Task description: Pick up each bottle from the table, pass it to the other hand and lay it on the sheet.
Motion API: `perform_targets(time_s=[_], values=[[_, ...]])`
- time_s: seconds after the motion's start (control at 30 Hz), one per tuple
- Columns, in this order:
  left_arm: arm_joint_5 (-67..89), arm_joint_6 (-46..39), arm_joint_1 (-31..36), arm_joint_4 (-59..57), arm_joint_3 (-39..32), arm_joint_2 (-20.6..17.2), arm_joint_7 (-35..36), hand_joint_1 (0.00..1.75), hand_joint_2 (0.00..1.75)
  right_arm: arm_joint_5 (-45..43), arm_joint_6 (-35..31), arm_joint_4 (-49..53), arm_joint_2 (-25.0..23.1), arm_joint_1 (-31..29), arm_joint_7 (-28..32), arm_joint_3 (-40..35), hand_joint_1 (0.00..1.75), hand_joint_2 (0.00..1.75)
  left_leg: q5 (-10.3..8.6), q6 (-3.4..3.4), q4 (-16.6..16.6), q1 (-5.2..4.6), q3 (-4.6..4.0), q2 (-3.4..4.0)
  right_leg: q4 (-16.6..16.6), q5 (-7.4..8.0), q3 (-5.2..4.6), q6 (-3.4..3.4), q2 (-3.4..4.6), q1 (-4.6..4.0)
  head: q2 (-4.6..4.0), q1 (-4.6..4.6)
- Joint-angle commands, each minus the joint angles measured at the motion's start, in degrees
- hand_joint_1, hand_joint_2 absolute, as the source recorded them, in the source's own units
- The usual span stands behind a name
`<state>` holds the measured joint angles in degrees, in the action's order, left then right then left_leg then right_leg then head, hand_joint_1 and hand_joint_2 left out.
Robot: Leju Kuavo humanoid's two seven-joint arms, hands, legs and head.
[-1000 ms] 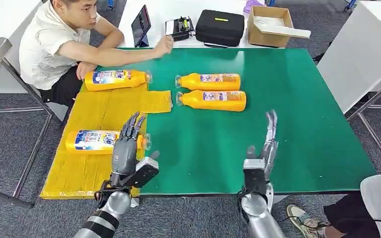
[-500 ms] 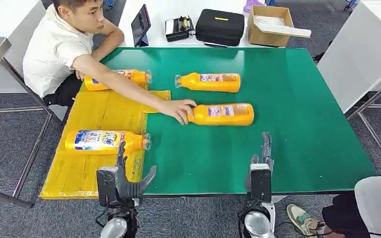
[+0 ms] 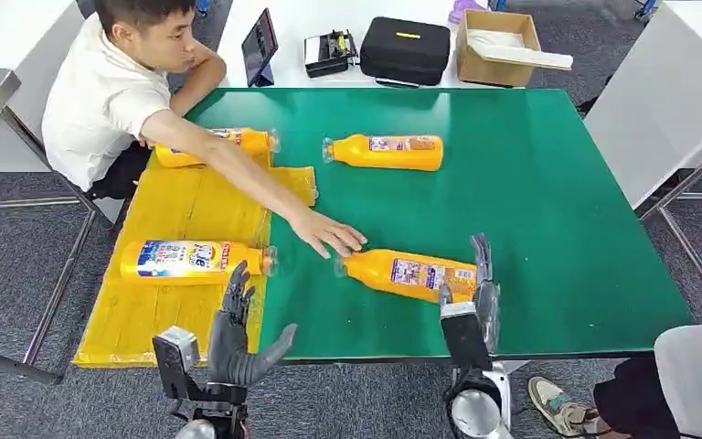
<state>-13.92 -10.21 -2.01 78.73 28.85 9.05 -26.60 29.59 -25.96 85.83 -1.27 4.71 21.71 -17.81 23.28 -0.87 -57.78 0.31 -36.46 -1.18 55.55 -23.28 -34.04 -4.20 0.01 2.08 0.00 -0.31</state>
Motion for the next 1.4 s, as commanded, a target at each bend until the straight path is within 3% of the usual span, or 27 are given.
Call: perform_targets(time_s=[0.03, 0.13, 0.17, 0.23, 0.27, 0.4, 0.43, 0.63, 1.4], values=[[0.9, 5.0, 0.8, -0.2, 1.1, -0.9, 0.2, 0.00, 1.75, 22.0, -4.3, -11.3, 7.6, -5.2, -6.8, -3.4, 0.00, 1.75, 0.10, 0.01, 0.0, 0.08, 0.29, 0.13, -0.1, -0.03, 0.31, 0.20, 0.05, -0.12, 0.00, 0.00], [2.8, 4.6, 2.0, -0.9, 1.9, -0.2, 1.1, 0.00, 1.75, 30.6, -7.5, -16.5, 8.0, -7.7, -9.8, -4.1, 0.00, 1.75, 0.16, 0.02, 0.0, 0.09, 0.38, 0.18, -0.1, -0.07, 0.40, 0.27, 0.07, -0.15, 0.00, 0.00], [5.0, 3.3, 3.0, -1.5, 2.6, 0.2, 0.2, 0.00, 1.75, 26.6, -4.6, -20.2, 6.7, -10.2, -10.1, -3.5, 0.00, 1.75, 0.09, 0.01, 0.0, 0.07, 0.29, 0.15, -0.1, -0.02, 0.31, 0.22, 0.06, -0.12, 0.00, 0.00], [6.1, 2.5, 4.7, -3.1, 3.8, 0.7, 0.1, 0.00, 1.75, 25.0, -5.1, -26.4, 4.7, -15.6, -8.3, -4.4, 0.00, 1.75, 0.17, 0.04, 0.0, 0.15, 0.48, 0.27, -0.2, -0.06, 0.51, 0.37, 0.13, -0.22, 0.00, 0.00], [5.1, 2.1, 5.3, -3.9, 3.9, 1.2, 0.9, 0.00, 1.75, 26.3, -5.9, -29.7, 3.9, -18.4, -8.8, -5.7, 0.00, 1.75, 0.06, 0.03, 0.0, 0.07, 0.24, 0.37, -0.1, 0.08, 0.18, 0.21, 0.29, -0.11, 0.00, 0.00], [1.4, 4.2, 5.7, -5.4, 4.2, 1.0, 3.7, 0.00, 1.75, 24.9, -4.4, -33.2, 2.8, -21.2, -10.5, -6.5, 0.00, 1.75, 0.05, 0.01, 0.0, 0.09, 0.35, 0.43, -0.1, 0.09, 0.28, 0.29, 0.31, -0.15, 0.00, 0.00], [2.5, 1.3, 6.2, -7.1, 4.2, 0.8, 7.6, 0.00, 1.75, 26.3, -4.1, -34.3, 3.1, -21.7, -12.5, -7.0, 0.00, 1.75, 0.01, 0.00, 0.0, 0.07, 0.30, 0.31, -0.1, 0.09, 0.22, 0.24, 0.18, -0.11, 0.00, 0.00], [3.5, -0.6, 8.1, -13.1, 5.4, 1.1, 9.2, 0.00, 1.75, 25.5, -3.7, -36.9, 3.7, -21.8, -13.5, -7.2, 0.00, 1.75, 0.01, -0.03, 0.1, 0.07, 0.44, 0.15, -0.1, -0.01, 0.43, 0.27, 0.02, -0.12, 0.00, 0.00], [5.7, -1.7, 7.4, -8.8, 7.3, 0.1, 10.1, 0.00, 1.75, 28.5, -2.8, -34.0, 5.2, -21.4, -14.4, -10.3, 0.00, 1.75, 0.07, -0.04, 0.0, 0.07, 0.24, 0.15, 0.0, -0.06, 0.26, 0.27, 0.04, -0.12, 0.00, 0.00]])
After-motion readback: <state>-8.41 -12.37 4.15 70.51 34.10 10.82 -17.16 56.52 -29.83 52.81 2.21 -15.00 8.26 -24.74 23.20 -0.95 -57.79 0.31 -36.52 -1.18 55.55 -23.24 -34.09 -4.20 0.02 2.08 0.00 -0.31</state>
